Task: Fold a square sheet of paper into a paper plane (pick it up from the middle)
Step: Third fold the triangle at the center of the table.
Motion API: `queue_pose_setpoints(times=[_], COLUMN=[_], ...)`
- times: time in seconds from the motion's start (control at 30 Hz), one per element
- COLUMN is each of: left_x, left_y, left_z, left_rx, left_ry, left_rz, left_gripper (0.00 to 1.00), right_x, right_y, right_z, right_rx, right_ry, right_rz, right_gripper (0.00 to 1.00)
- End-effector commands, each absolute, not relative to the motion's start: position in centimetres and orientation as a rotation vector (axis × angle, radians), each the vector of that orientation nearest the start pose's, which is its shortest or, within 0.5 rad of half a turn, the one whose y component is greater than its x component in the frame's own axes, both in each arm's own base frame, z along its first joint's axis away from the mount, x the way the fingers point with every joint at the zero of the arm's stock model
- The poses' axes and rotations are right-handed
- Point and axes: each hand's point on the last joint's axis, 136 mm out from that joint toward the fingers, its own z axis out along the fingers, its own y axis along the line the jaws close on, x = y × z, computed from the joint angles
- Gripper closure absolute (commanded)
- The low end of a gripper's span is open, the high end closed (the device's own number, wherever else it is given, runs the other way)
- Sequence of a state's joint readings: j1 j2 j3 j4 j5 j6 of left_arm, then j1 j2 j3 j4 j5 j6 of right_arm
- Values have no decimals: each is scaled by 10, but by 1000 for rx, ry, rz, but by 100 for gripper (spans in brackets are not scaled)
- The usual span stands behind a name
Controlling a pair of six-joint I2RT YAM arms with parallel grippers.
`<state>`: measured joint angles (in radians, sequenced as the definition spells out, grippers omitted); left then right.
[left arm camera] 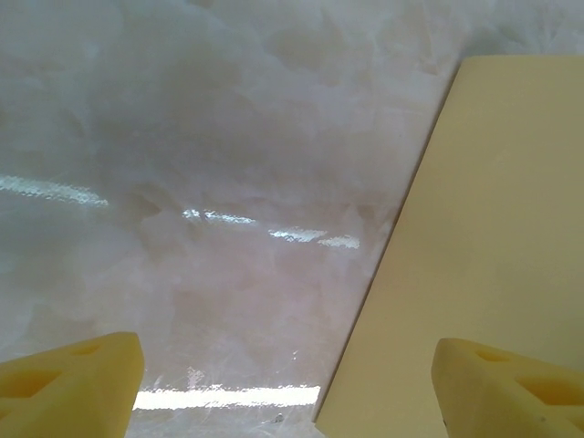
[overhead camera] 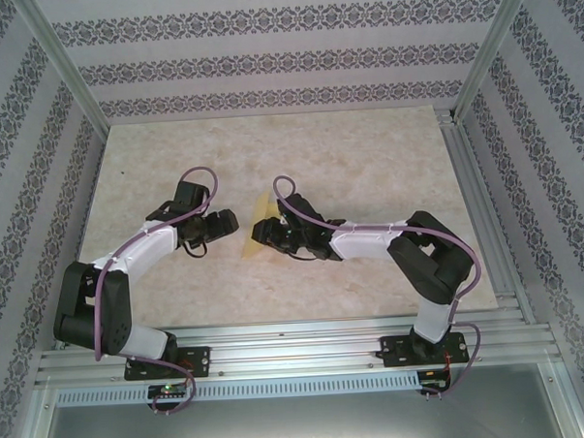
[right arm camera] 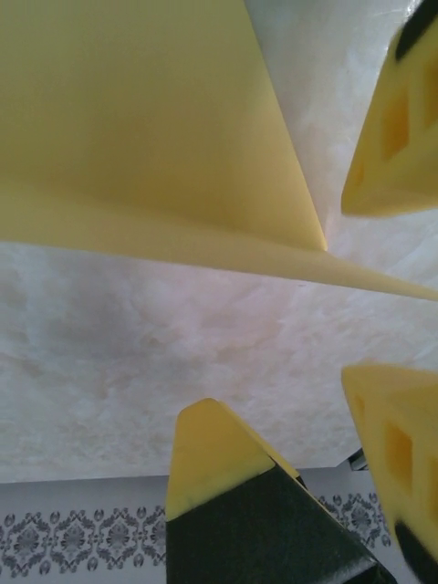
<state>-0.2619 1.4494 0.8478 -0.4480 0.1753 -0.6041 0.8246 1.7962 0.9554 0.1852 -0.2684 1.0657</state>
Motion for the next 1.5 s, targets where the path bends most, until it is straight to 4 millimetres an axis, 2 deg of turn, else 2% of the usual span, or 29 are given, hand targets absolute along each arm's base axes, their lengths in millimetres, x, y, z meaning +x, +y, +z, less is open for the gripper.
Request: queue_pose_setpoints(times=[0.0, 0.1, 0.23, 0.33, 0.43, 0.63, 0.73, 0.87, 0.9, 1.0, 1.1, 1.27, 1.47], left_x=[334, 334, 336, 337, 335, 332, 330, 329, 329, 333, 335, 334, 333], left_y=[-121, -125, -139, -156, -177, -219, -241, -266, -270, -271, -264, -260, -261], left_z=[86, 87, 94, 103, 110, 113, 108, 94, 91, 76, 60, 39, 27], left_rx=[-380, -362, -303, -226, -140, 0, 59, 111, 116, 94, 59, 23, 13], left_ry=[2612, 2612, 2589, 2555, 2526, 2506, 2516, 2554, 2565, 2603, 2642, 2690, 2723], left_rz=[-568, -602, -705, -824, -929, -1067, -1124, -1143, -1144, -1094, -1027, -984, -978], left_gripper=[15, 14, 14, 14, 15, 22, 31, 49, 53, 62, 67, 70, 72], right_x=[295, 296, 297, 292, 277, 254, 251, 257, 258, 260, 257, 247, 244], right_y=[376, 367, 350, 336, 326, 305, 305, 302, 302, 302, 300, 300, 300], right_z=[79, 74, 73, 77, 76, 68, 64, 60, 61, 65, 64, 63, 59], right_rx=[158, 155, 161, 129, 61, -38, -56, -10, 5, 57, 114, 175, 241], right_ry=[2547, 2573, 2584, 2594, 2644, 2753, 2774, 2770, 2757, 2718, 2702, 2687, 2666], right_rz=[1147, 1097, 1077, 1076, 1076, 1022, 1049, 1040, 1045, 1068, 1071, 1095, 1099], right_gripper=[71, 87, 99, 100, 100, 100, 100, 100, 97, 84, 78, 76, 79])
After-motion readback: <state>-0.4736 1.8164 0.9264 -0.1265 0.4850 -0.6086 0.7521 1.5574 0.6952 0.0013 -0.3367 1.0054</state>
